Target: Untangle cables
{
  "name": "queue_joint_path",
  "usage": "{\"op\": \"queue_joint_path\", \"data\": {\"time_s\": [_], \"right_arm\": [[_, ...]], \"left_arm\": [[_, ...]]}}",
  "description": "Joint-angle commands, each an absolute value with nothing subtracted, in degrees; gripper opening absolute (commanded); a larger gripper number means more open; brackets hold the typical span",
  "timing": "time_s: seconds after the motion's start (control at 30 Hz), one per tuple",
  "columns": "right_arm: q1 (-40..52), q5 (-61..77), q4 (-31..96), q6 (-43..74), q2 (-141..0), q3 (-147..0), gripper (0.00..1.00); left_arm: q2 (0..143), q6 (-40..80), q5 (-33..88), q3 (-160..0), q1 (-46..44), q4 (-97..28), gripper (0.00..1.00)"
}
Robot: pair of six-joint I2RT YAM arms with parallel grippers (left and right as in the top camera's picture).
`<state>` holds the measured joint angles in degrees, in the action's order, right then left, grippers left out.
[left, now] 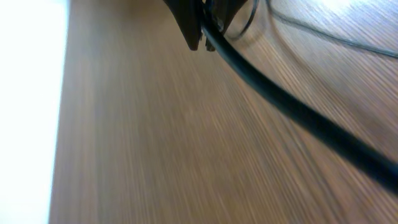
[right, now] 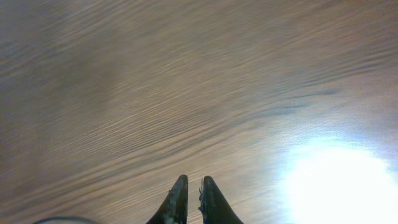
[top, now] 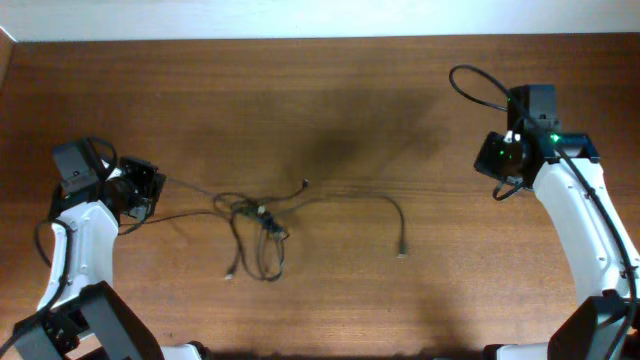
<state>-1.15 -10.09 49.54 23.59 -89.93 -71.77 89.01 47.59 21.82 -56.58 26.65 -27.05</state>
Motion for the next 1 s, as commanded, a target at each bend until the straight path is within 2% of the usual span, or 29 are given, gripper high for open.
{"op": "queue_joint_path", "data": {"time_s": [0.0,0.1,0.17,0.2,0.23,0.27,0.37,0.43,0.5,0.6,0.63,0.73,0.77,0.83,0.87,0.9,0.97], "right_arm": [[-3.1,-17.7,51.9,23.1,-88.6,-71.3,0.1],[-2.5,-5.1,52.7,23.1,-88.6,-71.2,0.13],[-0.8,10.5,52.5,20.8,-88.6,-71.2,0.31],[0.6,16.6,52.5,18.7,-88.6,-71.2,0.43],[2.1,19.0,52.6,17.9,-88.6,-71.2,0.47],[3.8,19.0,52.8,18.0,-88.6,-71.2,0.51],[6.8,18.6,52.9,18.0,-88.6,-71.2,0.61],[6.9,18.4,52.8,18.0,-88.6,-71.2,0.63],[6.5,17.3,53.2,18.3,-88.6,-71.2,0.63],[6.3,17.1,53.6,18.4,-88.6,-71.2,0.63],[6.4,17.1,53.6,18.4,-88.6,-71.2,0.63],[6.3,16.4,53.6,18.4,-88.6,-71.2,0.64],[6.3,16.3,53.8,18.4,-88.6,-71.2,0.63],[6.4,16.3,54.2,18.4,-88.6,-71.2,0.64],[6.4,16.3,54.4,18.4,-88.6,-71.2,0.64],[6.3,16.2,54.7,18.4,-88.6,-71.2,0.64],[6.3,15.8,54.9,18.3,-88.6,-71.2,0.64]], "left_arm": [[87.8,47.9,12.5,-57.3,28.0,-25.4,0.0],[87.8,42.6,26.7,-57.3,26.5,-24.7,0.0],[87.8,35.5,35.3,-57.3,23.5,-23.5,0.01],[87.8,31.6,38.5,-57.3,21.1,-23.2,0.13],[87.8,29.5,38.9,-57.3,19.4,-23.2,0.21],[87.8,26.5,38.8,-57.3,16.9,-23.6,0.36],[87.8,25.4,36.8,-57.3,10.7,-25.5,0.99],[87.8,27.7,28.6,-57.3,7.7,-28.1,0.99],[87.8,36.2,23.5,-57.3,5.9,-34.0,0.99],[87.8,44.6,26.1,-57.3,2.8,-46.3,0.99],[87.8,48.9,31.4,-57.3,1.3,-50.5,1.0],[87.8,58.3,35.9,-57.3,-1.6,-52.2,0.84],[87.9,64.6,31.9,-57.2,-3.1,-52.2,0.64],[87.9,70.2,26.1,-57.1,-5.2,-52.2,0.51],[87.8,72.0,23.1,-57.1,-6.4,-52.2,0.37],[87.9,72.6,22.1,-57.1,-7.1,-52.2,0.28],[87.9,72.9,20.2,-57.1,-8.2,-52.2,0.21]]}}
